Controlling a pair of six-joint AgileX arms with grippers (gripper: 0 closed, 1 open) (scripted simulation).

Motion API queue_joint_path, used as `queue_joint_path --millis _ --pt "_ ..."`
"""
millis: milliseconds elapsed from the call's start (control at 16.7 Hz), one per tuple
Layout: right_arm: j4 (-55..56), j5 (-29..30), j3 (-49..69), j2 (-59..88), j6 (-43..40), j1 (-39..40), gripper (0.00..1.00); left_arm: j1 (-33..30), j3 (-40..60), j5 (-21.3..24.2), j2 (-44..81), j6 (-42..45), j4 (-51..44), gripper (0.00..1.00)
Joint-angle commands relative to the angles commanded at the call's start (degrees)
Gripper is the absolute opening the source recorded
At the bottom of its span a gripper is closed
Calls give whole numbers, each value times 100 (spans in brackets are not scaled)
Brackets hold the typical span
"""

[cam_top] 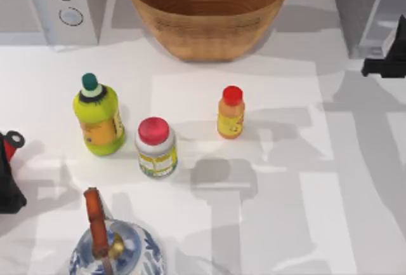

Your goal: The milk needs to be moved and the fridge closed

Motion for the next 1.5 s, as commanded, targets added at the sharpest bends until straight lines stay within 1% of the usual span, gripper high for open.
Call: queue_joint_path --millis 120,240,360,660,780,900,1080,1320,1500 --pt "-267 -599 -218 -415 -58 -574 0 0 0 0 0 0 0 100" --pt "-472 -961 -383 -702 -95 -929 0 0 0 0 0 0 0 100" --pt "-544 -1072 -441 -801 -107 -1038 0 0 0 0 0 0 0 100" --pt "-528 -1060 -406 -775 -99 -1020 0 0 0 0 0 0 0 100" --pt "-483 -1113 -211 -657 -111 -1054 0 0 0 0 0 0 0 100" --pt "-429 -1215 228 -376 -143 -1139 0 0 0 0 0 0 0 100" --pt "-442 -1436 1264 328 -203 -1355 0 0 0 0 0 0 0 100" --pt "-696 -1783 2789 1620 -244 -1728 0 0 0 0 0 0 0 100" --pt "-1008 -2020 3725 2609 -232 -1996 0 0 0 0 0 0 0 100"
